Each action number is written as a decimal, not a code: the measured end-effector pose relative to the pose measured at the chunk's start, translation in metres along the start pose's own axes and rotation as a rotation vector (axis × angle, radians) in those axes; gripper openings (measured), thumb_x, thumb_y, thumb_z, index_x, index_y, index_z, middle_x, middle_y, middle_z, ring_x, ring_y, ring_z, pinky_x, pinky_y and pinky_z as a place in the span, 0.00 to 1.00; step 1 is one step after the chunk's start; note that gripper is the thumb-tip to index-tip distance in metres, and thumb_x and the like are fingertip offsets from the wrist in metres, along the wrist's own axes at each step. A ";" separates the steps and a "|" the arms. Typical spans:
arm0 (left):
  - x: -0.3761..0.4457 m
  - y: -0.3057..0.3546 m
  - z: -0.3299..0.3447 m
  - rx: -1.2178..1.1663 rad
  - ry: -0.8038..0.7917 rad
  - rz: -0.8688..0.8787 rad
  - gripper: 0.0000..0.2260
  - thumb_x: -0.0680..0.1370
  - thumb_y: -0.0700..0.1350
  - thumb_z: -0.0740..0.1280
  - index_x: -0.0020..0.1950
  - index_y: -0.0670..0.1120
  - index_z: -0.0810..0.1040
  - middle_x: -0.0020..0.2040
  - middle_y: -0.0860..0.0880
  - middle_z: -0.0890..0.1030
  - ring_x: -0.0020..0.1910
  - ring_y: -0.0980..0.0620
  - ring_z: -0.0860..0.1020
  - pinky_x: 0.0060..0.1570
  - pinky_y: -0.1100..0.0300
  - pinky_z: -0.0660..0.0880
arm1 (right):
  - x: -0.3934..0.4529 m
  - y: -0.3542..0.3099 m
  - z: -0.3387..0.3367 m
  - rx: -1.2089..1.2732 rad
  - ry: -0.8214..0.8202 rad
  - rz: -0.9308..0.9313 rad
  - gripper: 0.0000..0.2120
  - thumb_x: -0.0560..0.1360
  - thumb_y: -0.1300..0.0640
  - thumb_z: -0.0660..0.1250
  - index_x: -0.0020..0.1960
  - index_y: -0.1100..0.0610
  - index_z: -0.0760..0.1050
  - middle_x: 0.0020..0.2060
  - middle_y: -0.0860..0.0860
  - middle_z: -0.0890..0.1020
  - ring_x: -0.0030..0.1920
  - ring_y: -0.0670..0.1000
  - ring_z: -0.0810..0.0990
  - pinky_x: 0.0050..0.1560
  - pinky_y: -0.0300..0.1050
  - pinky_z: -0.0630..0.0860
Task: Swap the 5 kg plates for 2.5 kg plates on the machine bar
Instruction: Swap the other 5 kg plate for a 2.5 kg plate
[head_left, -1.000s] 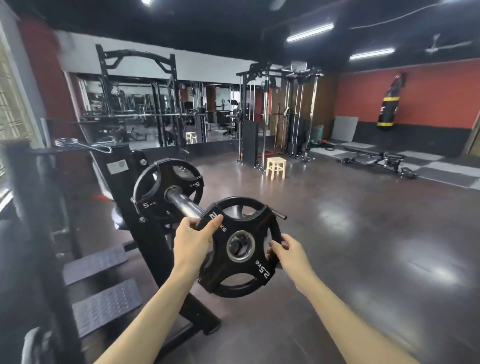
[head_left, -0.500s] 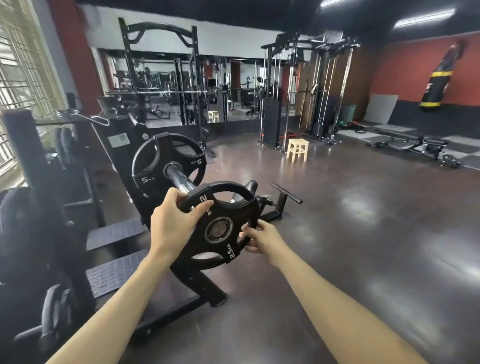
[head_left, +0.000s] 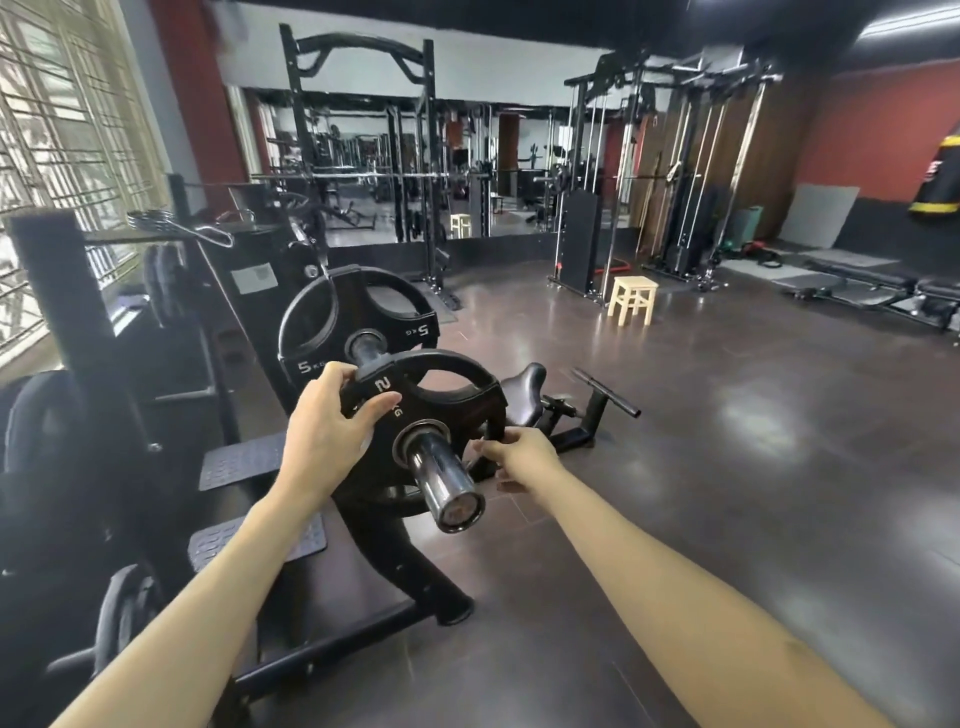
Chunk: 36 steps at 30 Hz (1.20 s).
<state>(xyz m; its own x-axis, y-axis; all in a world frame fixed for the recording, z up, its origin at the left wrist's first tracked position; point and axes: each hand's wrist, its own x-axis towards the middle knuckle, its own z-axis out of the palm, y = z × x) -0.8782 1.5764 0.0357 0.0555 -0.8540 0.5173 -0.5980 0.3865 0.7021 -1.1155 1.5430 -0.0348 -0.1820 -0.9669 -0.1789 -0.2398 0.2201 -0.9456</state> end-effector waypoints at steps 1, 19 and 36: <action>0.006 -0.006 0.001 0.005 0.008 0.000 0.15 0.74 0.58 0.72 0.54 0.52 0.72 0.49 0.51 0.81 0.52 0.48 0.78 0.53 0.48 0.76 | 0.007 -0.002 0.002 0.008 -0.009 -0.003 0.11 0.74 0.53 0.75 0.54 0.54 0.84 0.33 0.48 0.81 0.34 0.50 0.79 0.45 0.49 0.80; 0.141 -0.091 0.023 0.286 0.131 -0.015 0.42 0.74 0.66 0.66 0.81 0.49 0.55 0.82 0.48 0.51 0.81 0.49 0.46 0.77 0.47 0.45 | 0.138 -0.068 0.064 -0.222 -0.039 -0.044 0.16 0.75 0.50 0.74 0.33 0.56 0.76 0.21 0.47 0.79 0.24 0.47 0.80 0.34 0.42 0.77; 0.195 -0.118 0.034 0.321 0.137 -0.076 0.42 0.75 0.66 0.65 0.82 0.49 0.53 0.77 0.42 0.63 0.76 0.41 0.61 0.74 0.43 0.61 | 0.194 -0.095 0.104 -0.473 0.109 0.016 0.13 0.80 0.51 0.69 0.54 0.61 0.81 0.32 0.48 0.79 0.27 0.43 0.76 0.29 0.37 0.70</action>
<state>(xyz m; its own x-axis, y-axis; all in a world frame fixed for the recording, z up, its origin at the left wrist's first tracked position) -0.8245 1.3524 0.0370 0.2033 -0.8129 0.5458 -0.8074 0.1761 0.5631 -1.0285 1.3207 -0.0083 -0.2816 -0.9494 -0.1388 -0.6387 0.2934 -0.7113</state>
